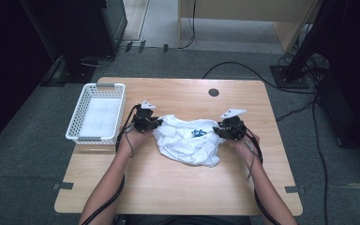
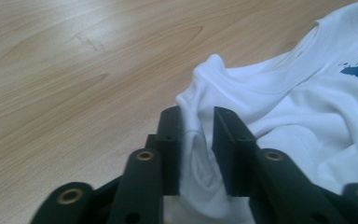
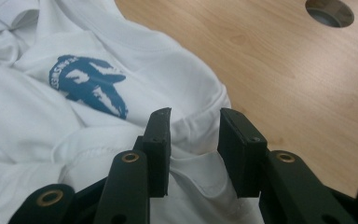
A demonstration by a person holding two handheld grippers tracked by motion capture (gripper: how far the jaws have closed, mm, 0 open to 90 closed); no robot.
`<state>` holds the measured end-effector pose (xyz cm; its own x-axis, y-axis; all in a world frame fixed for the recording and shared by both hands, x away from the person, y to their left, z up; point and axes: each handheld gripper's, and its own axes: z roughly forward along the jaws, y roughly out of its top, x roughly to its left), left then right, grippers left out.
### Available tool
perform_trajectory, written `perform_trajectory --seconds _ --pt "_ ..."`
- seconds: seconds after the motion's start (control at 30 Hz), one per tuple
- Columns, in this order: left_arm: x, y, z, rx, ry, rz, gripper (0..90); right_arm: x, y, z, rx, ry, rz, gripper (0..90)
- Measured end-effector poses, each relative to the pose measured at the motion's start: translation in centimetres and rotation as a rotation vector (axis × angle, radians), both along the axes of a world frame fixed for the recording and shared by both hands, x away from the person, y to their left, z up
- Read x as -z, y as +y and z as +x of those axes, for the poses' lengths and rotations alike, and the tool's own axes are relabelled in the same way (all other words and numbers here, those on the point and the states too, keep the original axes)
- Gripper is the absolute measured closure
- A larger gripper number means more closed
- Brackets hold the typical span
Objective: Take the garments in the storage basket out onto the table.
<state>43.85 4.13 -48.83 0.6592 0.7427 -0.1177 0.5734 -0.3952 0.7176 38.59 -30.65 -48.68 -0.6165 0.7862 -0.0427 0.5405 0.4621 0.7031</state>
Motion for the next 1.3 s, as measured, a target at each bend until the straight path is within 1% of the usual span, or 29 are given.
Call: perform_trajectory --seconds 0.07,0.2,0.33,0.4,0.5,0.6,0.63,0.67,0.7,0.77,0.8,0.87,0.97,1.07,1.17,1.2,1.27,1.3 --pt "-0.2 -0.1 -0.3 0.001 -0.002 -0.004 67.7 0.2 -0.4 -0.5 0.005 0.007 0.001 64.9" --pt "-0.6 -0.3 -0.9 0.006 -0.027 -0.012 59.7 0.3 -0.9 -1.4 0.002 0.008 0.002 63.2" --pt "-0.8 -0.6 -1.4 0.025 -0.022 -0.017 52.1 -0.2 -1.3 -2.1 0.004 -0.006 0.034 62.5" --pt "-0.8 -0.8 -1.7 0.031 -0.026 -0.010 50.0 -0.4 -1.2 -2.3 0.000 -0.009 0.050 62.0" --pt "-1.0 -1.0 -2.1 0.030 -0.038 -0.008 43.1 -1.0 -0.8 -2.6 -0.011 -0.019 0.064 61.7" --pt "-1.5 -1.1 -2.4 0.033 -0.050 -0.009 41.1 -1.6 -0.3 -2.9 -0.022 -0.025 0.095 62.8" --pt "-1.7 -1.1 -2.5 0.038 -0.055 -0.006 40.9 -1.7 -0.1 -3.0 -0.028 -0.025 0.101 63.3" --pt "-1.9 -1.2 -2.6 0.036 -0.058 -0.012 40.7 -1.8 0.2 -3.0 -0.036 -0.027 0.101 63.6" --pt "-2.1 -1.3 -2.7 0.042 -0.065 -0.012 39.9 -1.8 0.4 -3.1 -0.042 -0.026 0.102 63.8" --pt "-2.3 -1.5 -3.0 0.048 -0.062 -0.022 39.9 -1.5 0.9 -3.0 -0.052 -0.024 0.102 64.3" --pt "-2.3 -1.7 -3.2 0.056 -0.061 -0.020 39.9 -1.3 1.1 -3.0 -0.050 -0.019 0.104 64.7" --pt "-2.0 -2.1 -3.6 0.067 -0.062 -0.012 39.9 -0.8 1.3 -2.7 -0.049 -0.010 0.109 66.0" --pt "-1.0 -2.5 -4.0 0.071 -0.056 0.010 39.8 0.1 1.5 -2.4 -0.042 0.009 0.118 67.0" --pt "0.2 -2.8 -4.2 0.059 -0.059 0.051 38.7 0.9 1.6 -2.3 -0.037 0.027 0.114 67.0" --pt "1.2 -2.7 -4.2 0.048 -0.061 0.102 38.6 1.6 1.5 -2.2 -0.033 0.040 0.102 67.0" --pt "1.5 -2.7 -4.2 0.046 -0.060 0.108 38.2 1.8 1.4 -2.2 -0.033 0.043 0.096 66.9" --pt "1.8 -2.5 -4.2 0.045 -0.072 0.130 38.1 2.1 1.2 -2.2 -0.027 0.049 0.090 66.1" --pt "1.9 -2.4 -4.2 0.042 -0.077 0.131 38.0 2.2 1.1 -2.2 -0.023 0.053 0.089 65.5"
